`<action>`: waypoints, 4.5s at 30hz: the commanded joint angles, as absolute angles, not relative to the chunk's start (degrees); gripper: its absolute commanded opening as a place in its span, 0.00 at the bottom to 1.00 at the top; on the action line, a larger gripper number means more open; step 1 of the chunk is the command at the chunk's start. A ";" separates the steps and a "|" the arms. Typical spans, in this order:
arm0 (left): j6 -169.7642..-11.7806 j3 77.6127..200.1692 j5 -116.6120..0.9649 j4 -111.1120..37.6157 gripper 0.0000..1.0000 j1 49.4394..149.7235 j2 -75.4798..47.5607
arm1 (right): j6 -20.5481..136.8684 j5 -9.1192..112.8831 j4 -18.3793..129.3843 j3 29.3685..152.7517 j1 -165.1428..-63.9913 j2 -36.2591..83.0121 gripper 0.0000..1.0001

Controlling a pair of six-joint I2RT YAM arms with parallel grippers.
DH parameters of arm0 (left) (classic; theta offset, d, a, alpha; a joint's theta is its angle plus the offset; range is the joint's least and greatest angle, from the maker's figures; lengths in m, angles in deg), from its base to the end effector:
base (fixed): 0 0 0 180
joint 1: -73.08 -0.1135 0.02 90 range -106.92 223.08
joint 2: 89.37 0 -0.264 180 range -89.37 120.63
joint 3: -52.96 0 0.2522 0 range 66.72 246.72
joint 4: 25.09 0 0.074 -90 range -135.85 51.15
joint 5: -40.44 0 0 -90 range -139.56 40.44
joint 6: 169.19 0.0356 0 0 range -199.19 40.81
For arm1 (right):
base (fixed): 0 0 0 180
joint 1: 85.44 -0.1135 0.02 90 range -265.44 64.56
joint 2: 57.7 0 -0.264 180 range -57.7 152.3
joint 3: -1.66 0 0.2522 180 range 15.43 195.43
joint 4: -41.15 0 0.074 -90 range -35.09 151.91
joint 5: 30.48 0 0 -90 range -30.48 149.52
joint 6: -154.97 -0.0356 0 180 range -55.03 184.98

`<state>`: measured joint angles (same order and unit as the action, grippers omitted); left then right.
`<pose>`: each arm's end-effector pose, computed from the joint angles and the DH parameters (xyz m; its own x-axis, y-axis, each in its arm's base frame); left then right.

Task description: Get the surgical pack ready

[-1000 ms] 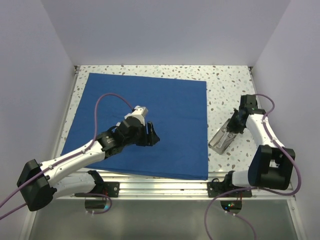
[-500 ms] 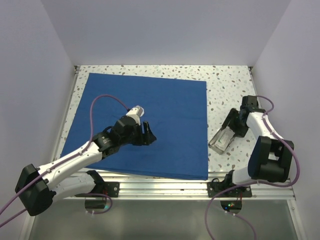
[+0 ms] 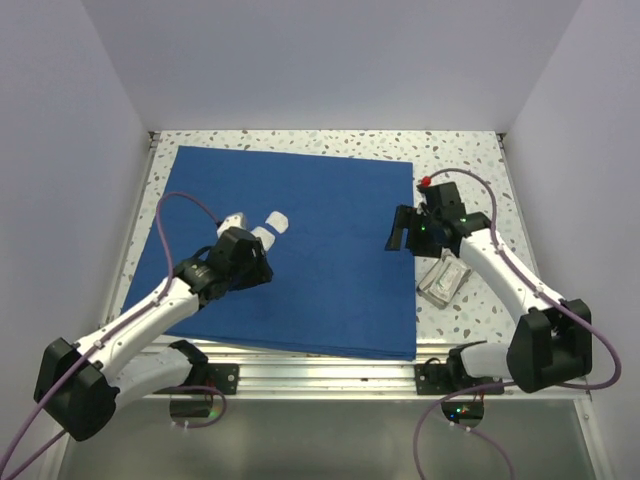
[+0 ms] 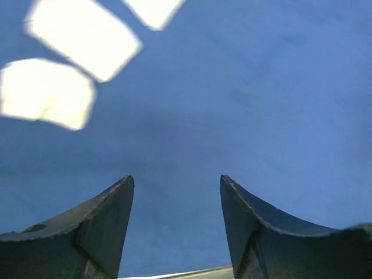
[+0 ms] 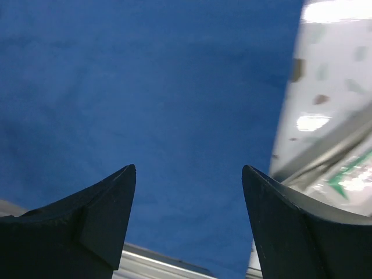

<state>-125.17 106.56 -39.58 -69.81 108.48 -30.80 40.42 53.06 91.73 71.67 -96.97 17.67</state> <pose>0.1700 -0.1132 0.2338 -0.7765 -0.3170 -0.5446 -0.1140 0.9207 -0.3734 0.2595 0.0570 0.2548 -0.8465 0.2487 -0.4707 0.1004 0.9429 0.3175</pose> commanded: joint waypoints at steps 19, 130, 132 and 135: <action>-131.48 125.41 -19.69 -84.46 0.34 103.22 -2.99 | 42.82 41.07 80.75 66.23 -107.06 18.76 0.76; -123.93 140.55 -1.40 -88.42 0.00 108.06 18.30 | 43.62 36.23 78.37 66.05 -107.41 21.66 0.76; -123.84 140.37 -1.57 -88.25 0.00 108.06 18.65 | 43.53 36.14 78.29 65.88 -107.41 21.75 0.76; -123.14 140.29 -2.54 -87.55 0.00 108.06 19.44 | 43.53 36.06 78.20 65.88 -107.41 21.75 0.76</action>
<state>-123.88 139.34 -3.78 -89.46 107.95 18.77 42.56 37.02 80.03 65.84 -107.18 21.76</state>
